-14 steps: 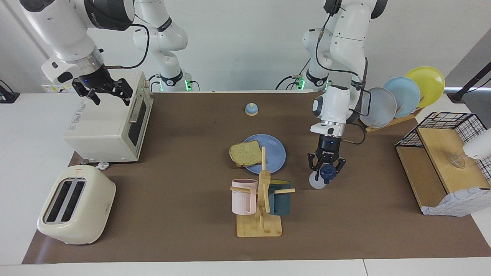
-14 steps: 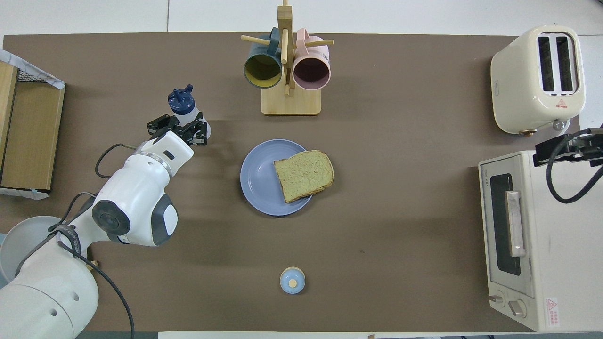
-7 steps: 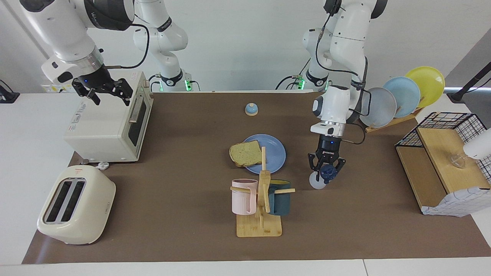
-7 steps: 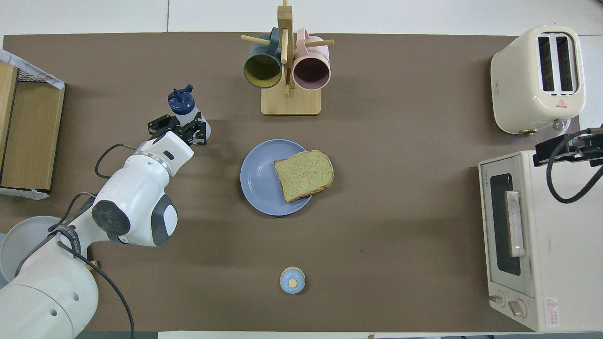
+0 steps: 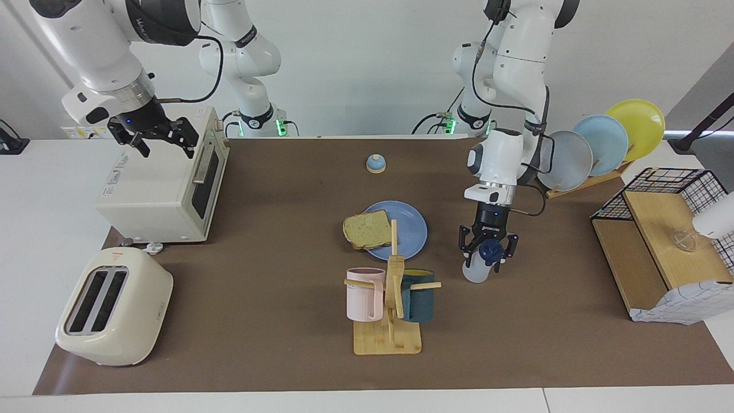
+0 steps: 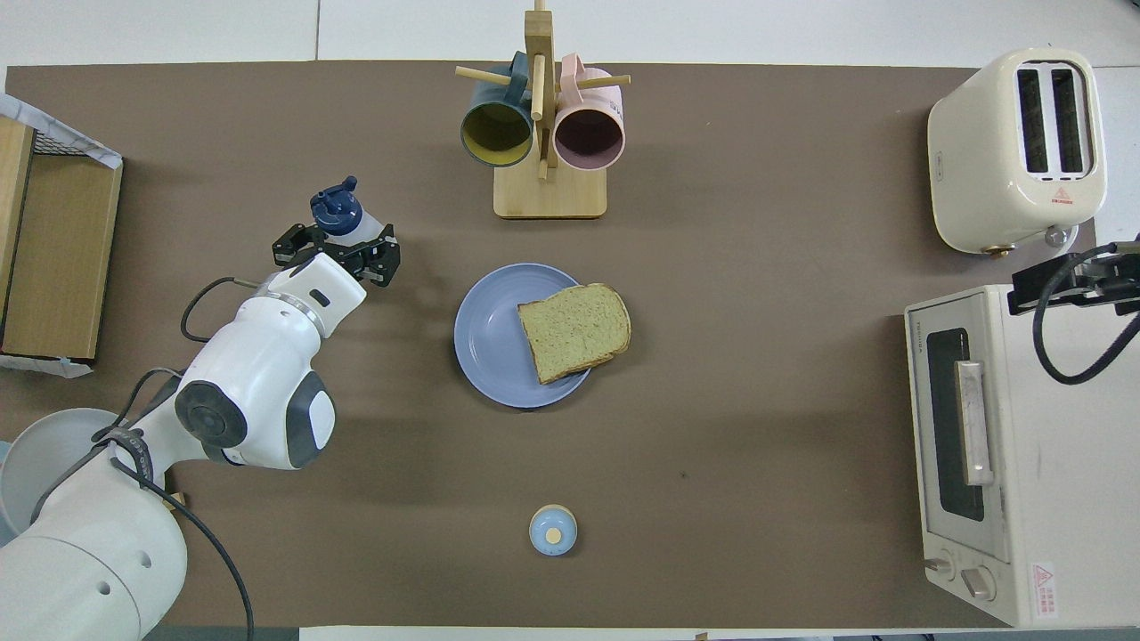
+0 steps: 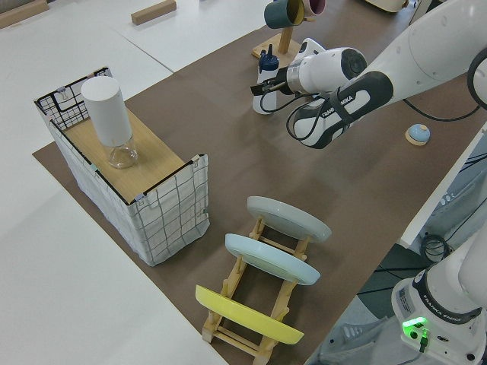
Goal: Put bread on plate and add seasoning
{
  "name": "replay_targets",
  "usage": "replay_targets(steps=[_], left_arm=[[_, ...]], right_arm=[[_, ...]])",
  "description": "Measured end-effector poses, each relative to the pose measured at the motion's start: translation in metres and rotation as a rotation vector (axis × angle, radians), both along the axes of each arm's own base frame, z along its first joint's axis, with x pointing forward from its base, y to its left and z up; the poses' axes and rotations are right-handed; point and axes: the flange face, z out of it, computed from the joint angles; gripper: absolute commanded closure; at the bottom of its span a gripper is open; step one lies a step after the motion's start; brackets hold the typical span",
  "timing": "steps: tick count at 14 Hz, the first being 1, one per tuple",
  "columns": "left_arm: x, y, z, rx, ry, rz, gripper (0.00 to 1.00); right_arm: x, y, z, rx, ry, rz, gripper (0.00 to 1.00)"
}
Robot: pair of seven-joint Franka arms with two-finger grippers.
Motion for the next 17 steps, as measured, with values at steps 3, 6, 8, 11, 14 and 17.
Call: replay_targets(steps=[3, 6, 8, 11, 14, 17], left_arm=[[-0.001, 0.0, -0.002, 0.001, 0.005, 0.0, 0.0], [-0.002, 0.001, -0.005, 0.005, 0.02, 0.0, 0.0], [-0.003, 0.001, -0.006, 0.014, 0.06, -0.004, 0.0], [-0.003, 0.001, 0.013, 0.023, 0.097, -0.01, 0.0], [-0.01, 0.006, 0.027, 0.032, 0.124, -0.009, 0.0], [-0.015, 0.008, 0.049, 0.046, 0.178, -0.016, 0.0]], right_arm=[[0.0, 0.0, 0.0, 0.0, 0.0, 0.0, 0.0], [0.0, 0.0, 0.0, 0.0, 0.0, 0.0, 0.0], [0.0, 0.0, 0.0, 0.0, 0.0, 0.0, 0.0], [0.0, 0.0, 0.0, 0.0, 0.0, 0.0, 0.0], [0.0, 0.0, 0.0, 0.0, 0.0, 0.0, 0.0], [0.0, 0.0, 0.0, 0.0, 0.0, 0.0, 0.0]])
